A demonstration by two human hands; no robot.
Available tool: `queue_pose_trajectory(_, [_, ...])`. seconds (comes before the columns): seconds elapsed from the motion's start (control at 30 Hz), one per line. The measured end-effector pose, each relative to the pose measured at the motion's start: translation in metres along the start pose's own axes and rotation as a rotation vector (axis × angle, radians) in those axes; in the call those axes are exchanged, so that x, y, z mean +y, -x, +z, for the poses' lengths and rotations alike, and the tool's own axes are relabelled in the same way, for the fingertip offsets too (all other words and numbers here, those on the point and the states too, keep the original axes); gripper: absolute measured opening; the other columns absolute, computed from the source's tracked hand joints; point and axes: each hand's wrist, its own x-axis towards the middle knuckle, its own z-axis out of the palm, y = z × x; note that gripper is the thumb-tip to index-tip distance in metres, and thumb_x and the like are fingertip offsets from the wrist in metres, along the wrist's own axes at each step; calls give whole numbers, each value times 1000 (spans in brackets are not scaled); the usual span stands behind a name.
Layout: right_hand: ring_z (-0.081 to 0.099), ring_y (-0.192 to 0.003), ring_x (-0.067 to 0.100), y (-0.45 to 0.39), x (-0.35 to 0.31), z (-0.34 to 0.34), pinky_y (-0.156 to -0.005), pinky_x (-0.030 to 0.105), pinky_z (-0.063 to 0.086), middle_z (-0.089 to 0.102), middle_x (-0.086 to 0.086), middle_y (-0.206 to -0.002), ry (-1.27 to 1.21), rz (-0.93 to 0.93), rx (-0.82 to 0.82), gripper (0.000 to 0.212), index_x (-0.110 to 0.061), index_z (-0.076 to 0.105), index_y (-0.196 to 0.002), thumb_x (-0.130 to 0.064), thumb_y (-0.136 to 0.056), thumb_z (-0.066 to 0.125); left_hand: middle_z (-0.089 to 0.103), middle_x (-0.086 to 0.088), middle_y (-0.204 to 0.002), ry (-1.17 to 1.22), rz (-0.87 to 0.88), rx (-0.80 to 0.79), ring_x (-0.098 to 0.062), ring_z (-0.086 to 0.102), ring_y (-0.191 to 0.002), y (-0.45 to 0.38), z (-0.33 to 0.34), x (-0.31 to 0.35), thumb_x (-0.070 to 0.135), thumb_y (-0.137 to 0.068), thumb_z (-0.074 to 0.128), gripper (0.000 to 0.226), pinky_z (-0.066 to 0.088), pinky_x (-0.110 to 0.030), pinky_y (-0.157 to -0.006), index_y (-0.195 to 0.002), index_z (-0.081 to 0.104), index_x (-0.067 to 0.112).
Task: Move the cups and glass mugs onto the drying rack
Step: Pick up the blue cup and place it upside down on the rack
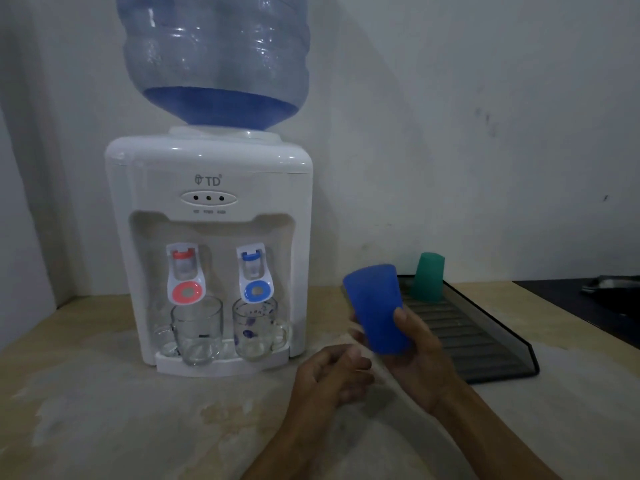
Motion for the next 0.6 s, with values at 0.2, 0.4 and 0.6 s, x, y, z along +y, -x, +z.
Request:
queue_pose_trajectory(0.2, [71,-89,26,-4,-10,-7,-82,40,60,72,13,-100,-292,-99,238,39,-9,68,-121,-33,-90,62,82,-11,-93,-76,17,83,-20,76,-83,-2,-1,-4,26,-96,70,21,61,-42,-88,-102,77,7])
queue_pose_trajectory(0.4, [64,-81,17,-10,-17,-25,-70,30,51,64,5,-99,-413,-122,408,50,-15,63,-124,-51,-90,67,81,-12,-92,-140,70,65,-21,77,-82,-1,-3,-11,25,-95,73,18,60,-36,-80,-99,76,7])
queue_pose_trajectory(0.6, [59,-78,20,-10,-18,-31,-74,32,47,61,10,-99,-477,-102,436,50,-14,62,-125,-44,-87,74,81,-11,-92,-227,99,62,-21,78,-82,-2,-2,-16,26,-94,75,14,58,-21,-69,-97,77,12])
